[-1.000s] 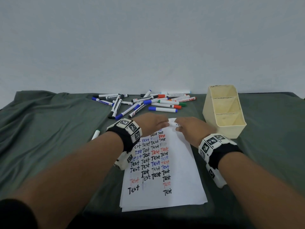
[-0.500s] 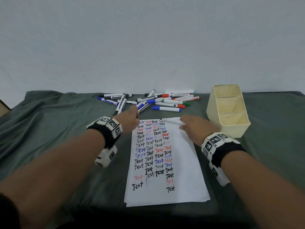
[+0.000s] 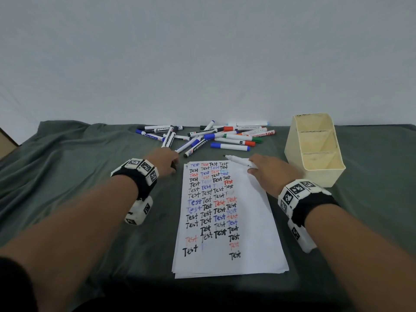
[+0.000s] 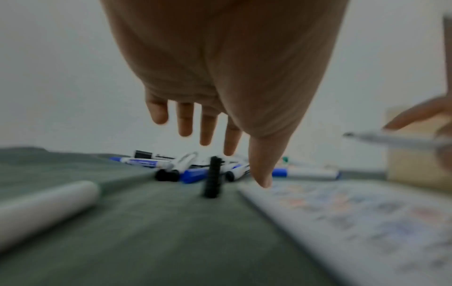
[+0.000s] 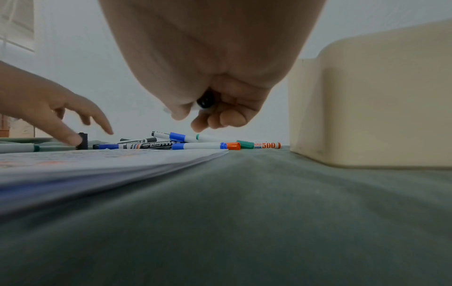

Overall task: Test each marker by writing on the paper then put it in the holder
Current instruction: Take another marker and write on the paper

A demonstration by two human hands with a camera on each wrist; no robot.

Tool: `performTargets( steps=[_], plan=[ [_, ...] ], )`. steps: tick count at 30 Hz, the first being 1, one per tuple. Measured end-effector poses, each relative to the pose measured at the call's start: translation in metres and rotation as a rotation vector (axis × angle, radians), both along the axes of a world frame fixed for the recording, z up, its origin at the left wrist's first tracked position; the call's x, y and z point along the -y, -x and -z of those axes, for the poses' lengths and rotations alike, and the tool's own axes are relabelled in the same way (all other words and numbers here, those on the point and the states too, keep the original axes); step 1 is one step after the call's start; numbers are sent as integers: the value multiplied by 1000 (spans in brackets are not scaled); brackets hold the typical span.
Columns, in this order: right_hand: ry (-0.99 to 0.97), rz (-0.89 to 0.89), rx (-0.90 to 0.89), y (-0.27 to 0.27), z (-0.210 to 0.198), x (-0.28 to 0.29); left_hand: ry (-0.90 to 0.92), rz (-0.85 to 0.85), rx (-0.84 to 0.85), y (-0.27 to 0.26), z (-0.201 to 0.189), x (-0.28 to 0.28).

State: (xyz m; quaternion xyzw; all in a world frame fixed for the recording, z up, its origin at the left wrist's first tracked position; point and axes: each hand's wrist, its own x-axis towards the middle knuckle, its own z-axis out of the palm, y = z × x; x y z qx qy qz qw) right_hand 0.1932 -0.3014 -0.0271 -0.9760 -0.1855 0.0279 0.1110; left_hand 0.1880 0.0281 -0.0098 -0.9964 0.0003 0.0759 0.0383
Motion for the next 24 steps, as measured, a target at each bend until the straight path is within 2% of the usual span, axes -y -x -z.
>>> performTargets(
  steps=[3,5,8,13,20,24],
  plan=[
    [-96,-17,40,3,-2,1,-94,-38,127,13,-4,15],
    [-122,-69,38,6,-4,1,5,22,136,23,-3,34],
    [-81,-94,38,6,-7,1,114,105,-16,35,7,58],
    [-110,-102,41,6,-2,4,106,4,-278,36,26,63],
    [-36,-47,79,0,4,4,125,-3,-387,37,36,63],
    [-193,-61,136,2,-3,7,110,4,-397,38,35,65]
  ],
)
